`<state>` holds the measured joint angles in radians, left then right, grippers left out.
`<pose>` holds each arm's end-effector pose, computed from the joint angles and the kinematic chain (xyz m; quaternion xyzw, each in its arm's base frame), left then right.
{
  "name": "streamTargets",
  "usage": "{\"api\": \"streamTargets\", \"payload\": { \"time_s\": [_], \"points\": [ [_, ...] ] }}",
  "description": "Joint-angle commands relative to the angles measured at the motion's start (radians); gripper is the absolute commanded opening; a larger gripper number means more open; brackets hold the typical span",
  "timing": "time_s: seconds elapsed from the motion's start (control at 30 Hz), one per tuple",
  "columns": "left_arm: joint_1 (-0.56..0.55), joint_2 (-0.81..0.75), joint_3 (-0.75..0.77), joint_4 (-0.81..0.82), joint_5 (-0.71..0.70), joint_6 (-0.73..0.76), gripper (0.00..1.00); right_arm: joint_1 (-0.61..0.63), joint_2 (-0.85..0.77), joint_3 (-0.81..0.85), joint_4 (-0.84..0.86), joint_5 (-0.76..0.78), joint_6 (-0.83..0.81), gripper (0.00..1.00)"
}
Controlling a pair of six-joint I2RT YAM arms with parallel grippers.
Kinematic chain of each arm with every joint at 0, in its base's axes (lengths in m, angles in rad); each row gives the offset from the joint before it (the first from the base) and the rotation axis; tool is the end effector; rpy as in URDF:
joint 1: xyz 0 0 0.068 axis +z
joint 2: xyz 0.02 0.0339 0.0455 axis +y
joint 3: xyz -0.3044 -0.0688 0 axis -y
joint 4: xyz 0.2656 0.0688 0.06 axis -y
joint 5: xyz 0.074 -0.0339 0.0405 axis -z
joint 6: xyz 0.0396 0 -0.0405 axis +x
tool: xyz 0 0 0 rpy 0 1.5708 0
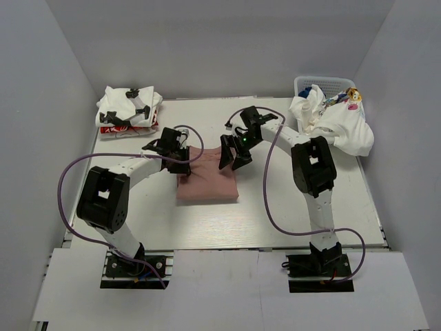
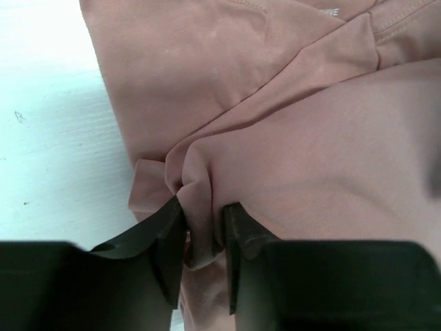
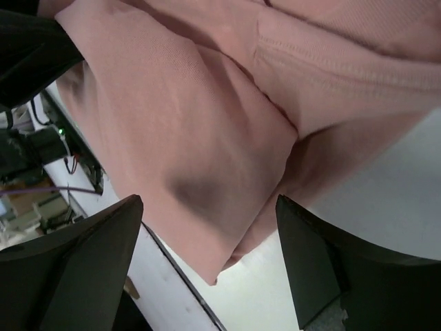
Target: Fold and stack the t-shirts
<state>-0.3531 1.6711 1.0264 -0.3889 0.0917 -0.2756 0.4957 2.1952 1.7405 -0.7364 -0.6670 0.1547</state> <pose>0.3336 -0.1268 0.2073 0.0495 0.9619 -0.1240 0.2384 0.4298 0.2603 0.2001 -0.2183 0.9040 0.3616 0.0663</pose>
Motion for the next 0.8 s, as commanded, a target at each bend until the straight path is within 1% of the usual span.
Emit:
{"api": "streamTargets", "payload": {
  "time_s": [0.0,0.03,0.07,0.1,0.13,0.17,0.2,0.23,0.27,0.3,0.4,0.5,0.53,0.6,0.63,0.7,0.77],
  "points": [
    [0.006,-0.017,0.034,-0.001,0.036,0.007,0.35,-0.019,0.047,0.083,-0.106,-0.146,-0.093,0.83],
    [0.006,-0.017,0.034,-0.001,0.045,0.007,0.33,-0.019,0.052,0.083,-0.110,-0.155,-0.101,0.80],
    [0.006,-0.017,0.034,-0.001,0.045,0.007,0.31,-0.022,0.052,0.079,-0.106,-0.160,-0.104,0.70],
    [0.006,-0.028,0.034,-0.001,0.045,0.007,0.27,-0.022,0.051,0.076,-0.101,-0.169,-0.101,0.64],
    [0.006,-0.028,0.025,-0.001,0.055,0.007,0.27,-0.025,0.052,0.077,-0.103,-0.169,-0.104,0.55],
    [0.006,-0.028,0.024,-0.001,0.056,0.007,0.27,-0.023,0.048,0.082,-0.115,-0.172,-0.119,0.33],
    [0.006,-0.037,0.024,-0.001,0.069,0.007,0.24,-0.023,0.051,0.082,-0.124,-0.177,-0.130,0.24],
    [0.006,-0.037,0.024,-0.001,0.069,0.007,0.16,-0.022,0.049,0.080,-0.129,-0.193,-0.135,0.13],
    [0.006,-0.037,0.024,-0.001,0.069,0.007,0.12,-0.023,0.046,0.077,-0.135,-0.204,-0.144,0.00],
    [0.006,-0.037,0.035,-0.001,0.069,0.007,0.00,-0.022,0.037,0.073,-0.121,-0.219,-0.141,0.00],
    [0.006,-0.057,0.035,-0.019,0.069,0.007,0.00,-0.023,-0.001,0.037,-0.097,-0.220,-0.141,0.00],
    [0.006,-0.108,0.035,-0.019,0.060,-0.002,0.00,-0.019,-0.063,0.008,-0.016,-0.207,-0.124,0.00],
    [0.006,-0.125,0.035,-0.019,0.060,-0.002,0.00,-0.017,-0.110,-0.016,0.014,-0.156,-0.113,0.00],
    [0.006,-0.171,0.035,-0.019,0.060,-0.002,0.00,-0.019,-0.144,-0.035,0.061,-0.114,-0.083,0.00],
    [0.006,-0.184,0.050,-0.019,0.060,-0.002,0.00,-0.020,-0.200,-0.068,0.092,-0.062,-0.070,0.00],
    [0.006,-0.221,0.063,-0.019,0.060,-0.002,0.00,-0.023,-0.239,-0.097,0.155,-0.033,-0.034,0.00],
    [0.006,-0.231,0.072,0.001,0.060,-0.002,0.00,-0.022,-0.303,-0.150,0.210,0.048,0.006,0.00]
  ]
}}
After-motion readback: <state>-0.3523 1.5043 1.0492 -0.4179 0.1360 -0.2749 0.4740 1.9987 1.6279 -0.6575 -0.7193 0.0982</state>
